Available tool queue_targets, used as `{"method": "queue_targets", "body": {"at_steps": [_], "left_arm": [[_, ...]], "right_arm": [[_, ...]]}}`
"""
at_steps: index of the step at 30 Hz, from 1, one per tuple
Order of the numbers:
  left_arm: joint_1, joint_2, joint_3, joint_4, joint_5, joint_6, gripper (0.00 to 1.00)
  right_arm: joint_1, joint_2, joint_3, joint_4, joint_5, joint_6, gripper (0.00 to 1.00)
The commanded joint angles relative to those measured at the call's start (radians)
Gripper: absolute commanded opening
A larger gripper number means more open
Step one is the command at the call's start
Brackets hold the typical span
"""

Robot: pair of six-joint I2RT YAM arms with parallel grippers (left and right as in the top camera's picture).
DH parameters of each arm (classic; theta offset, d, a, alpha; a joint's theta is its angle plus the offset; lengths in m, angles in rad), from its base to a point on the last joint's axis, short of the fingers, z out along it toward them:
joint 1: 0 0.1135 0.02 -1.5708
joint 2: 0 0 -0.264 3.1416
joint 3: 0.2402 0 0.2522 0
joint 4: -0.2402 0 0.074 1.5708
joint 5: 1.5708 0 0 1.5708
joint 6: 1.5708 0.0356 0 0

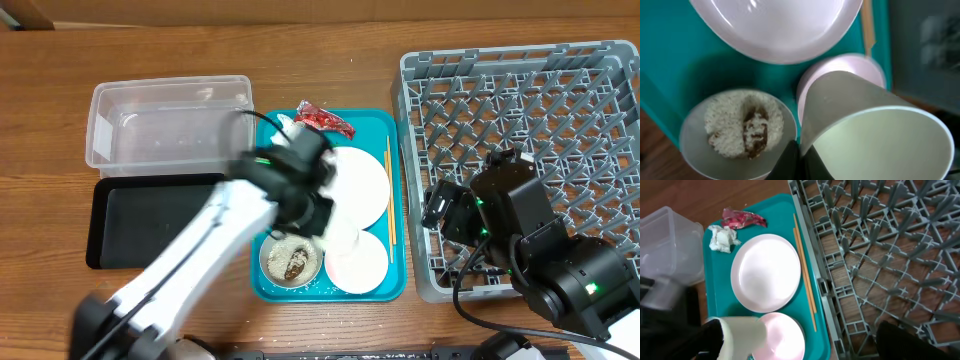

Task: Sort waste into correct bins and load items into the dishwasher
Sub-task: 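Lift the cup and hand it from the left gripper to the right gripper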

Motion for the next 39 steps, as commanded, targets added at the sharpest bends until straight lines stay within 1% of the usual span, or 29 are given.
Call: {"method": "queue_targets", "body": {"at_steps": [1, 2, 4, 6, 8, 11, 13, 14, 17, 20, 23, 24, 26, 27, 29, 32, 34, 35, 36, 37, 39], "left_arm": [[0.176, -0.126, 0.039, 0.027, 0.271, 0.092, 0.04], [0.272, -0.152, 0.039, 0.053, 0.462, 0.140, 0.04], [0.372, -0.160, 0.039, 0.076, 0.705, 0.187, 0.04], [0.451, -0.156, 0.039, 0.085, 0.908, 0.232, 0.04], [0.505, -0.153, 0.039, 0.084, 1.064, 0.274, 0.04], [0.534, -0.153, 0.039, 0.088, 1.221, 0.290, 0.04], [0.534, -0.153, 0.039, 0.089, 1.254, 0.289, 0.04], [0.530, -0.153, 0.039, 0.086, 1.270, 0.288, 0.04], [0.530, -0.153, 0.039, 0.087, 1.307, 0.288, 0.04], [0.530, -0.153, 0.039, 0.087, 1.306, 0.288, 0.04], [0.530, -0.153, 0.039, 0.088, 1.299, 0.289, 0.04], [0.530, -0.153, 0.039, 0.088, 1.292, 0.289, 0.04], [0.530, -0.153, 0.039, 0.087, 1.281, 0.289, 0.04], [0.530, -0.153, 0.039, 0.087, 1.281, 0.289, 0.04], [0.530, -0.153, 0.039, 0.087, 1.278, 0.289, 0.04], [0.529, -0.153, 0.039, 0.087, 1.261, 0.289, 0.04], [0.520, -0.153, 0.039, 0.087, 1.262, 0.289, 0.04], [0.516, -0.153, 0.039, 0.087, 1.261, 0.289, 0.04], [0.511, -0.153, 0.039, 0.087, 1.261, 0.289, 0.04], [0.505, -0.153, 0.039, 0.087, 1.261, 0.288, 0.04], [0.493, -0.153, 0.039, 0.087, 1.259, 0.289, 0.04]], "right_arm": [[0.000, -0.003, 0.017, 0.051, -0.061, -0.081, 1.00], [-0.001, -0.003, 0.017, 0.100, -0.156, -0.159, 1.00], [-0.001, -0.002, 0.017, 0.180, -0.307, -0.261, 1.00], [-0.001, -0.002, 0.017, 0.256, -0.433, -0.336, 1.00], [-0.001, 0.005, 0.017, 0.335, -0.546, -0.399, 1.00], [-0.001, 0.028, 0.017, 0.433, -0.625, -0.427, 1.00], [-0.001, 0.049, 0.017, 0.491, -0.696, -0.451, 1.00], [-0.001, 0.074, 0.017, 0.555, -0.828, -0.500, 1.00], [-0.001, 0.114, 0.017, 0.628, -0.940, -0.502, 1.00], [-0.001, 0.154, 0.017, 0.691, -1.035, -0.502, 1.00], [-0.001, 0.175, 0.017, 0.741, -1.110, -0.502, 0.91], [-0.001, 0.176, 0.017, 0.750, -1.115, -0.502, 0.89], [-0.001, 0.172, 0.017, 0.759, -1.111, -0.502, 0.90], [-0.002, 0.168, 0.017, 0.762, -1.111, -0.502, 0.90], [-0.003, 0.157, 0.017, 0.769, -1.111, -0.502, 0.95], [-0.003, 0.143, 0.017, 0.780, -1.111, -0.502, 0.96], [-0.002, 0.142, 0.017, 0.782, -1.112, -0.496, 0.94], [-0.002, 0.142, 0.017, 0.780, -1.111, -0.494, 0.88], [-0.002, 0.142, 0.017, 0.779, -1.111, -0.494, 0.80], [-0.002, 0.142, 0.017, 0.778, -1.111, -0.494, 0.76], [-0.002, 0.142, 0.017, 0.782, -1.111, -0.494, 0.77]]}}
